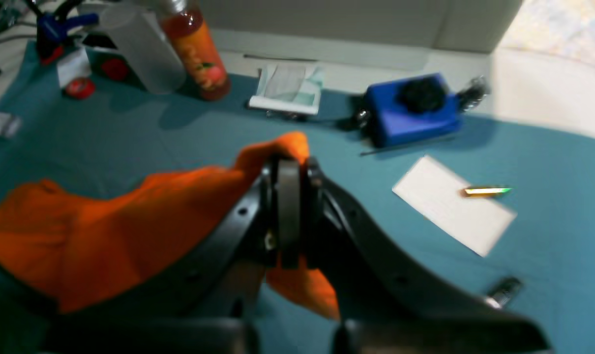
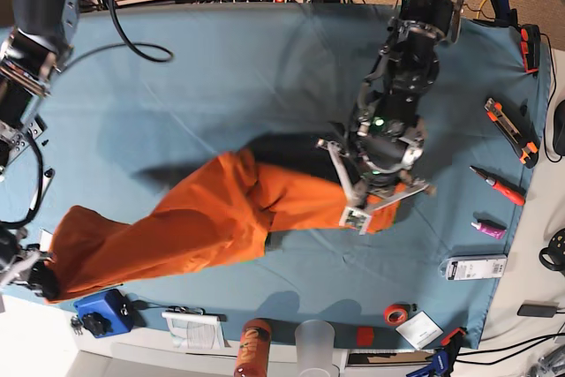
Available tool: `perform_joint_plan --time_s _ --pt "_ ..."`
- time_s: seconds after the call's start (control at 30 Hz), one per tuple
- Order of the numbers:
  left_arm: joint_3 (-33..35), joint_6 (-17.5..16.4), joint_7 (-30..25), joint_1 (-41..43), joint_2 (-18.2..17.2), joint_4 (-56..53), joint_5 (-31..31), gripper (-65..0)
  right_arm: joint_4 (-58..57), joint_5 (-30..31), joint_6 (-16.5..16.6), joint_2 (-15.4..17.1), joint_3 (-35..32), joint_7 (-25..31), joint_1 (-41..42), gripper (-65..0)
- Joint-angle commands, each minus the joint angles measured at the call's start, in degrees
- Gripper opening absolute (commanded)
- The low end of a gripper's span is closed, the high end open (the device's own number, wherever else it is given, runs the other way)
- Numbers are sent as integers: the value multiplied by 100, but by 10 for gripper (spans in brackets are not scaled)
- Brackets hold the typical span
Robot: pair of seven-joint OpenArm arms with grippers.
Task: Layout the t-shirt on the table in an organized manner, then fold the t-shirt properly
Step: 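Pull the shirt apart, right gripper sliding its held edge away from the left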
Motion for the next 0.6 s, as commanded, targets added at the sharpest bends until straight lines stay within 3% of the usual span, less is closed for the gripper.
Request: perform_joint_plan --time_s 0.0,0.17,0.37,0.57 --pt "-146 -4 -44 -17 0 221 42 -650 190 116 20 212 61 170 118 -650" --pt "-719 -160 -81 389 -31 914 -184 -650 376 201 17 345 516 197 -81 -650" --pt "-848 -157 -492 584 -417 1360 -308 -650 212 -170 11 350 911 531 -448 -650" --pt "-846 -927 -1394 323 -664 960 -1198 -650 -1115 -439 -9 170 894 1196 -551 -650"
